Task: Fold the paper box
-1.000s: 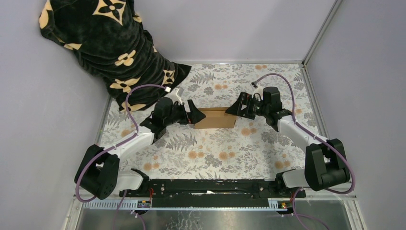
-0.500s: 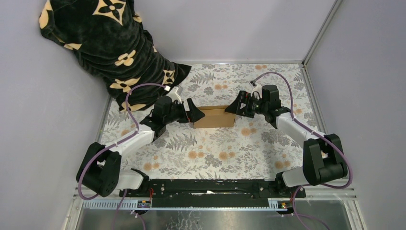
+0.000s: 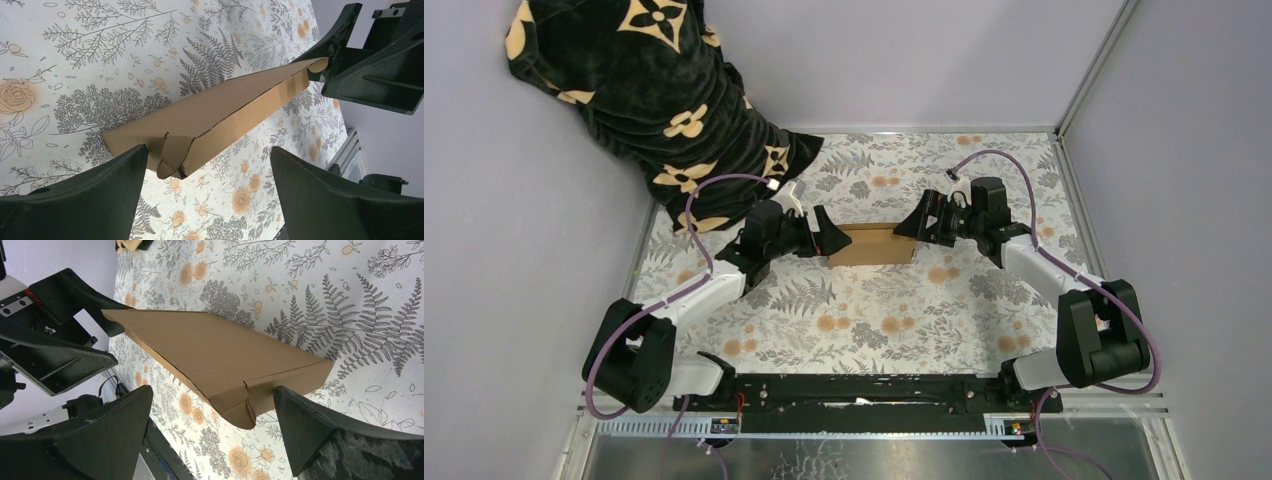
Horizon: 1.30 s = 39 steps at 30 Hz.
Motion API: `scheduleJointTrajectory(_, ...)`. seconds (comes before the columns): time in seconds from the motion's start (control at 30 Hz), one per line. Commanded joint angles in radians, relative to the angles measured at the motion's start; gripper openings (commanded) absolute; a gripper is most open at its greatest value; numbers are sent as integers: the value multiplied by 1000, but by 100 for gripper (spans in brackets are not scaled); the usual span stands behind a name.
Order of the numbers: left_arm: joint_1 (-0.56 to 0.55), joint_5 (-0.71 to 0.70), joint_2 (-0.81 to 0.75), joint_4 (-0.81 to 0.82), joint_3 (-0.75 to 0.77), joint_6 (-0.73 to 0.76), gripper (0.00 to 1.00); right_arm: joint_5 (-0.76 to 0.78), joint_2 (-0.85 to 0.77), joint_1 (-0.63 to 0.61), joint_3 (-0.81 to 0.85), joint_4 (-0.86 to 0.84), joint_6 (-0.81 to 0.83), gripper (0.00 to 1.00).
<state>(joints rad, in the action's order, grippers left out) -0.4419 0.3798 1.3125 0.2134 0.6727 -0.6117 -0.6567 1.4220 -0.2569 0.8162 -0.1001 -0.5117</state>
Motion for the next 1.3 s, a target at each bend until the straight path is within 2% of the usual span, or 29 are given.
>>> scheduleJointTrajectory(0.0,6,19,-25,-9,23,13,99,-30,-39,2,53,3,23,100)
scheduleJointTrajectory(1.27,19,-7,-86,-43,-16,12,99,-31,-31,10,44,-16,14,100)
